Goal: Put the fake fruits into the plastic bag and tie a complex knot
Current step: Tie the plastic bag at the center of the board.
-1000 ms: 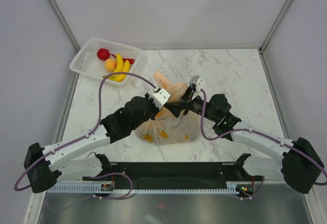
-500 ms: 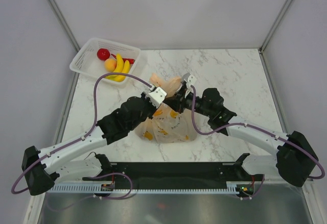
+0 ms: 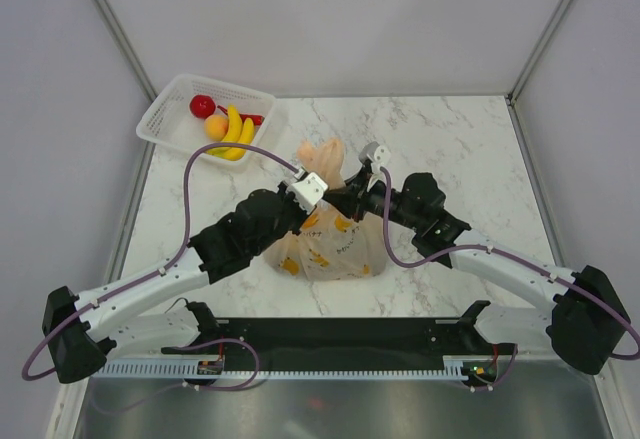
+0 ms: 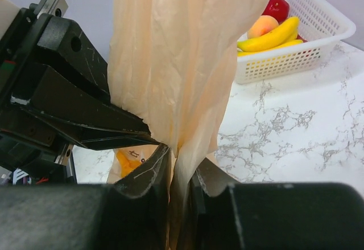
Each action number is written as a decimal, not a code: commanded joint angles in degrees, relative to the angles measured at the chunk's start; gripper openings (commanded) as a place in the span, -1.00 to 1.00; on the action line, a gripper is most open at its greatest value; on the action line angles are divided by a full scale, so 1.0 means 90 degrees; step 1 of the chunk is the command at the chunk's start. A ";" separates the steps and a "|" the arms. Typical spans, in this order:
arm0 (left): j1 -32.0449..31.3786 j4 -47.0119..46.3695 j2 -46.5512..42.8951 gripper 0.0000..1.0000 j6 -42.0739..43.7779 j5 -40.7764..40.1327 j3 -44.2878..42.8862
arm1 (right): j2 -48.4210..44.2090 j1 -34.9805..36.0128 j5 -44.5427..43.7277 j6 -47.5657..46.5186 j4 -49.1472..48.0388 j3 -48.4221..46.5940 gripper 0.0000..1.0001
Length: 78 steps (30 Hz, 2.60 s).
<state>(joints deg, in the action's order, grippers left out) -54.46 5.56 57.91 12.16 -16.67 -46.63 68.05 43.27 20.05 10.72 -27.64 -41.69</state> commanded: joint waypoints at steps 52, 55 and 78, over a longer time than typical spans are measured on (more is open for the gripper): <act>-0.0014 0.0613 -0.1258 0.56 -0.0883 -0.0247 -0.0502 | -0.0139 -0.0003 -0.0432 0.0479 -0.0611 -0.0016 -1.00; 0.0015 0.0622 -0.1230 0.56 -0.0931 -0.0735 -0.0668 | -0.0149 -0.0003 -0.0392 0.0479 -0.0630 -0.0006 -1.00; 0.2330 0.0886 0.0909 1.00 -0.3851 0.2290 -0.2914 | -0.0237 -0.0003 -0.0226 0.0391 -0.0630 0.0013 -1.00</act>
<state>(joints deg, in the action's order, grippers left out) -33.82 12.62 65.32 -15.94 -3.64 -70.57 67.44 43.33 17.12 15.18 -30.81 -41.60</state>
